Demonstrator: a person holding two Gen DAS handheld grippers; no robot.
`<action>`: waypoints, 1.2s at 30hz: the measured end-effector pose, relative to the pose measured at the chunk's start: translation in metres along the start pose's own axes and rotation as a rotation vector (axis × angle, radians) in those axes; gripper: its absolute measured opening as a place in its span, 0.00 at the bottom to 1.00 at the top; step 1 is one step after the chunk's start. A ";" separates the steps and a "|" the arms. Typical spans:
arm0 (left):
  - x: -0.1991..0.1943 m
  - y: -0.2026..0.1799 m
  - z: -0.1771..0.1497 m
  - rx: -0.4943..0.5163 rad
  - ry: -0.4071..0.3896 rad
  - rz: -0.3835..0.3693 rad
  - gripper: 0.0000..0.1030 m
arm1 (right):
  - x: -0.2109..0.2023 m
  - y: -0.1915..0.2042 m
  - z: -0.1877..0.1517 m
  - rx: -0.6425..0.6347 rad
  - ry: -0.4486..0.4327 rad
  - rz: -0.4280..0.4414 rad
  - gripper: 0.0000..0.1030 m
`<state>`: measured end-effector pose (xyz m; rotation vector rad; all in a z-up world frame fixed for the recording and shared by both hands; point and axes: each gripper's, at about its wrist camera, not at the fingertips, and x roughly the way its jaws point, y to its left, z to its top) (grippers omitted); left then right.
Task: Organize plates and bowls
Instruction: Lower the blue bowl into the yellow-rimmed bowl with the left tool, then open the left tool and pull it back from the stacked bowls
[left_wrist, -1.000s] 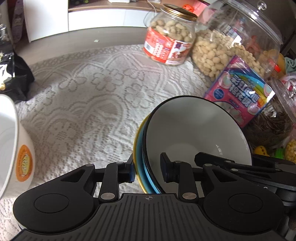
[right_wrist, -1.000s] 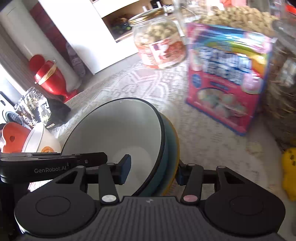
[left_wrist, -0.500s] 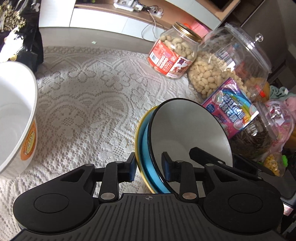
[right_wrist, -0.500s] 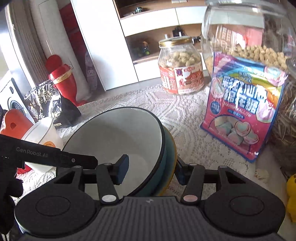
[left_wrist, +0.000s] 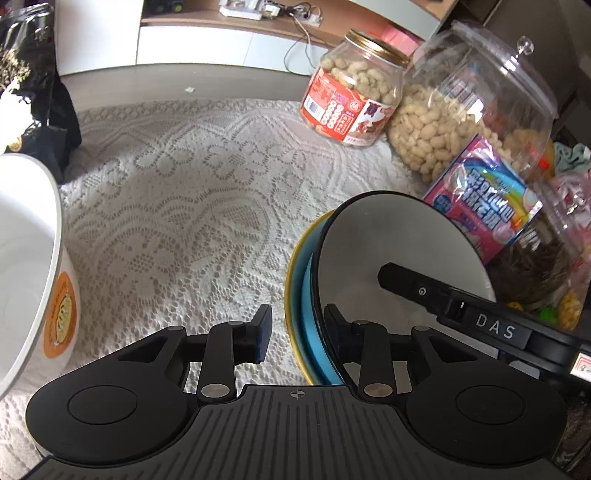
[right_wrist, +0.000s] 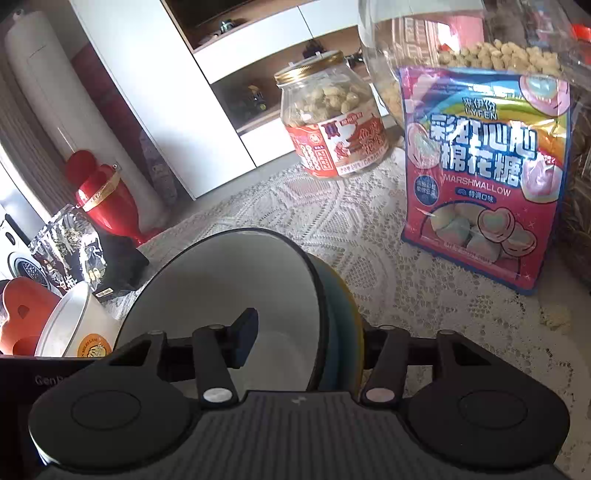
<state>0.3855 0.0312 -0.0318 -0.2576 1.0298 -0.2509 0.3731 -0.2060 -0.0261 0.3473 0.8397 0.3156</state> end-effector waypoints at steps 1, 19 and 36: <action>0.002 0.000 0.001 -0.002 0.005 -0.003 0.31 | 0.002 -0.002 0.000 -0.001 0.009 0.003 0.43; -0.005 -0.005 -0.001 -0.054 0.053 0.004 0.25 | -0.002 0.003 -0.007 -0.105 0.069 0.037 0.44; -0.147 0.043 -0.120 -0.102 -0.265 0.142 0.27 | -0.119 0.026 -0.070 -0.101 -0.045 0.059 0.50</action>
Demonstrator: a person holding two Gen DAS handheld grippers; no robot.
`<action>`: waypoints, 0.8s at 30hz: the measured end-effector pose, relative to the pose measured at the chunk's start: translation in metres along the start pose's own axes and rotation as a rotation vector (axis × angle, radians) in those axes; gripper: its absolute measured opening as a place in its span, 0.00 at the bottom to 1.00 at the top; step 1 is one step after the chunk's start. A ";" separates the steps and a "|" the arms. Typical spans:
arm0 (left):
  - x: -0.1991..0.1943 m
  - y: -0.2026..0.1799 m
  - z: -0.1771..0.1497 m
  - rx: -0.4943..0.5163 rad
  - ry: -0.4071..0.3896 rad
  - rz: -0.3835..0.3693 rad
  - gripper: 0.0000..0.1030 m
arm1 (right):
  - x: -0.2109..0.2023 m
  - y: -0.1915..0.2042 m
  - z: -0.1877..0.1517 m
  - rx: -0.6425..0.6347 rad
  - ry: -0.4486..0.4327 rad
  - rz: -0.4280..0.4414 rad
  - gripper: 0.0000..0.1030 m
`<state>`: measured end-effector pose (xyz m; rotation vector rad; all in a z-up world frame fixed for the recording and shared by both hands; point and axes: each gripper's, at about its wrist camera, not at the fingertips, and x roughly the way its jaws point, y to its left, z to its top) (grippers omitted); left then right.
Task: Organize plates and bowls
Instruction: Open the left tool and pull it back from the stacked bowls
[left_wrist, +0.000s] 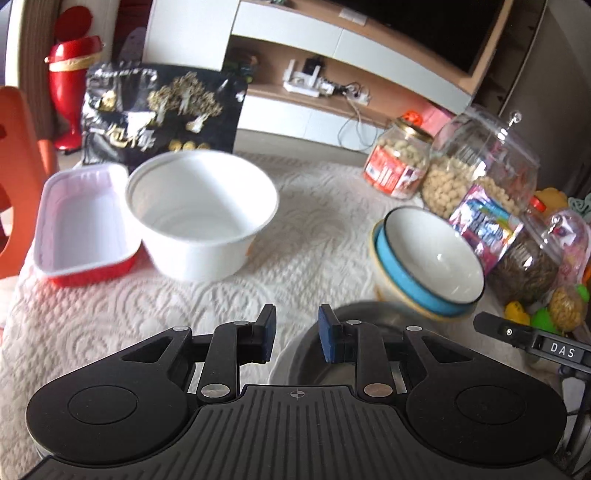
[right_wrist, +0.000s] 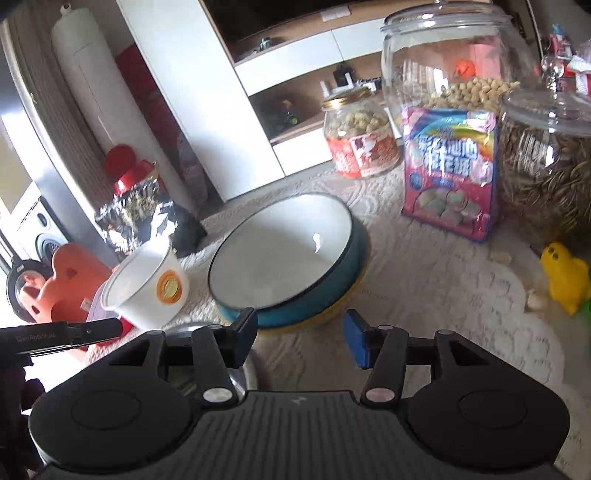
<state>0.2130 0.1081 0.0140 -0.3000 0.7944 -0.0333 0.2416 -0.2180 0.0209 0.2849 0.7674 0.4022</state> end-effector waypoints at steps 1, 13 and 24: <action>0.000 0.005 -0.008 -0.008 0.010 0.009 0.27 | 0.003 0.006 -0.007 -0.015 0.016 -0.004 0.50; -0.008 0.028 -0.029 -0.109 0.036 -0.050 0.38 | 0.042 0.030 -0.049 -0.028 0.216 -0.014 0.51; 0.024 0.025 -0.041 -0.117 0.177 -0.104 0.34 | 0.044 0.048 -0.053 -0.103 0.224 -0.016 0.53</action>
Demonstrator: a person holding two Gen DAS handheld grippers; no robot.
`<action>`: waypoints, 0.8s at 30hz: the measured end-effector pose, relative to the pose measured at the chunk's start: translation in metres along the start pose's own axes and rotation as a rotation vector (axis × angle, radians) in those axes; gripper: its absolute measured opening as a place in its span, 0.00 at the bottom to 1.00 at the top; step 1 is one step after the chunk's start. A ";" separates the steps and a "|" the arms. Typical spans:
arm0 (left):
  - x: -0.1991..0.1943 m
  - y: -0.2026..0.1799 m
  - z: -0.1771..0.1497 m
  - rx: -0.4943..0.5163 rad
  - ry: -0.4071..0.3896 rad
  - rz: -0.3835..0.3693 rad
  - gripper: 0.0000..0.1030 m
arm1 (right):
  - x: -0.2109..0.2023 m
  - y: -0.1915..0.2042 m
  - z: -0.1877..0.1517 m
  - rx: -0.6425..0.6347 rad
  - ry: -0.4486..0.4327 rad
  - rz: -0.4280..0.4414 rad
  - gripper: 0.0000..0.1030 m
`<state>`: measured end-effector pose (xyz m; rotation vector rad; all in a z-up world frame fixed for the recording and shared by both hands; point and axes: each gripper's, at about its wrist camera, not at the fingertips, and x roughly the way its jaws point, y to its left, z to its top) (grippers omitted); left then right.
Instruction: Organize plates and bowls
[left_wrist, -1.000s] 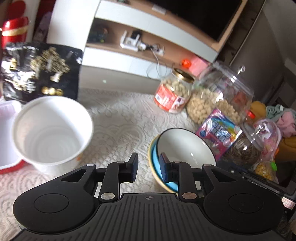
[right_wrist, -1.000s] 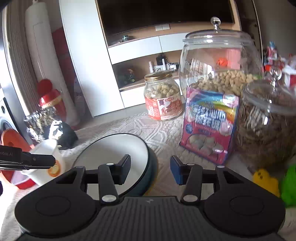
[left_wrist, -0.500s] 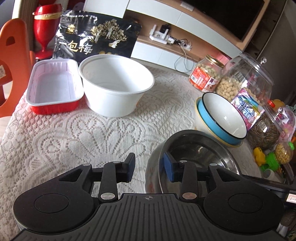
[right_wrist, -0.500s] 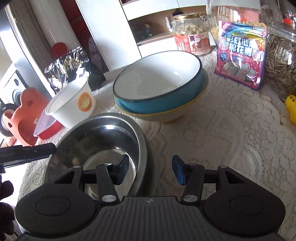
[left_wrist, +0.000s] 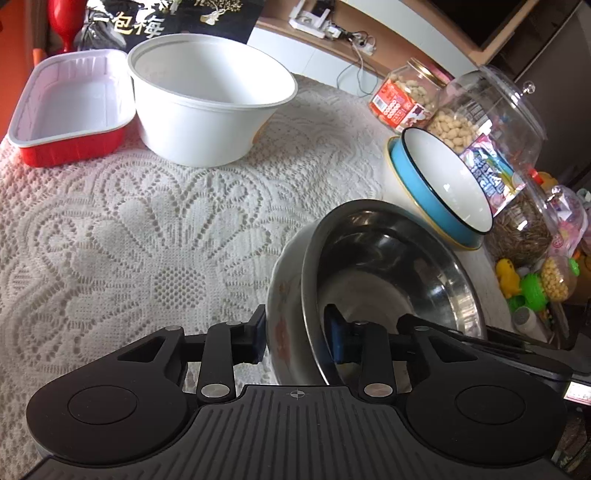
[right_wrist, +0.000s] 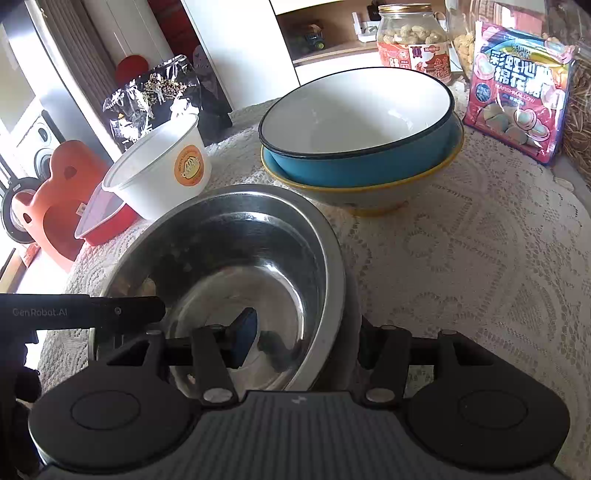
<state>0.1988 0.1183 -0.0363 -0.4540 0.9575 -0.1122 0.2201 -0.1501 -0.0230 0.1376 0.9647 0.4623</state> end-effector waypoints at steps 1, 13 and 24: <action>-0.002 0.000 0.001 0.000 -0.009 0.002 0.34 | 0.000 0.001 0.000 -0.002 -0.001 -0.003 0.53; -0.028 0.032 0.026 -0.025 -0.103 0.212 0.35 | 0.017 0.059 0.013 -0.115 -0.002 0.091 0.53; -0.035 0.027 0.030 0.001 -0.128 0.289 0.34 | 0.023 0.060 0.003 -0.163 0.019 0.162 0.53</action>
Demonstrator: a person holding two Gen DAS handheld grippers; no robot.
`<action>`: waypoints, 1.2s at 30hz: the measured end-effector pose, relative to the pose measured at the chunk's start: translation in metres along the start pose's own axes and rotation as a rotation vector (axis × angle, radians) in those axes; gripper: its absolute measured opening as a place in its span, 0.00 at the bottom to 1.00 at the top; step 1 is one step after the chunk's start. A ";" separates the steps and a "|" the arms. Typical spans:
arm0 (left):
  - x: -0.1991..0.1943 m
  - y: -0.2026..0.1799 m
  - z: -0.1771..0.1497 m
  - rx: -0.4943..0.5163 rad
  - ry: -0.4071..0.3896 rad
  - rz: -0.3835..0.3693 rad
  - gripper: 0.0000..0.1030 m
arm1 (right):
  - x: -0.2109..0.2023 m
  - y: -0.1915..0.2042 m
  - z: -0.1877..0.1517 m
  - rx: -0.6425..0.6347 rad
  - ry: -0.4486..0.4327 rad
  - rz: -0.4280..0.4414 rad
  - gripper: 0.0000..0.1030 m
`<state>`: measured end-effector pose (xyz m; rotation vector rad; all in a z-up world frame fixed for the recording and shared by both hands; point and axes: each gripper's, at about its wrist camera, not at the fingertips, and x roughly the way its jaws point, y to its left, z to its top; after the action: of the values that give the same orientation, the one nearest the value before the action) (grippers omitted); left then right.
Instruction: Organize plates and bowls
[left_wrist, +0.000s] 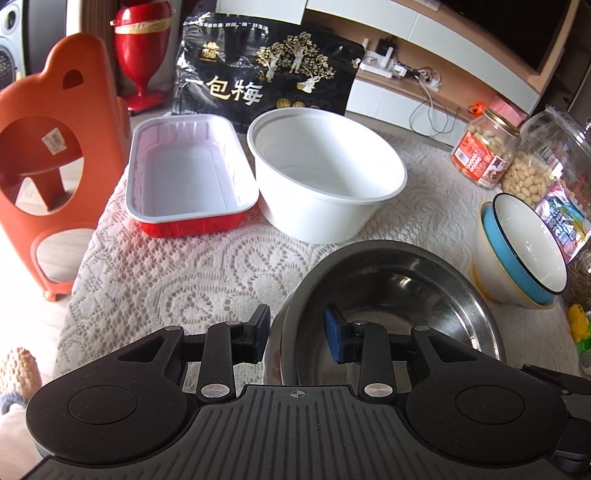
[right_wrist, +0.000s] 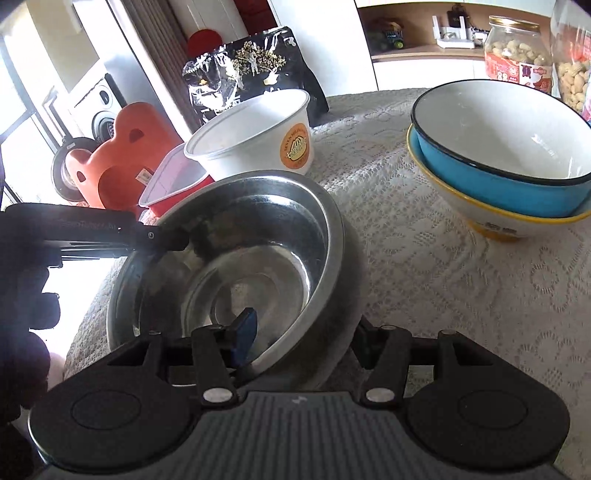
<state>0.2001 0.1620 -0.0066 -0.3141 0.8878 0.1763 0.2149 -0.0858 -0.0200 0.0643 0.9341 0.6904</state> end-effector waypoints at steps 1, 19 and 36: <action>-0.002 -0.002 0.001 0.007 -0.008 0.009 0.34 | -0.005 -0.001 0.000 -0.010 -0.017 -0.007 0.53; 0.024 -0.139 0.071 0.058 -0.010 -0.254 0.34 | -0.068 -0.157 0.091 0.208 -0.206 -0.259 0.54; 0.126 -0.179 0.063 0.113 0.250 -0.236 0.35 | -0.007 -0.187 0.078 0.331 0.017 -0.019 0.39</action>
<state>0.3745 0.0180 -0.0331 -0.3377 1.0948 -0.1342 0.3679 -0.2182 -0.0302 0.3426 1.0573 0.5140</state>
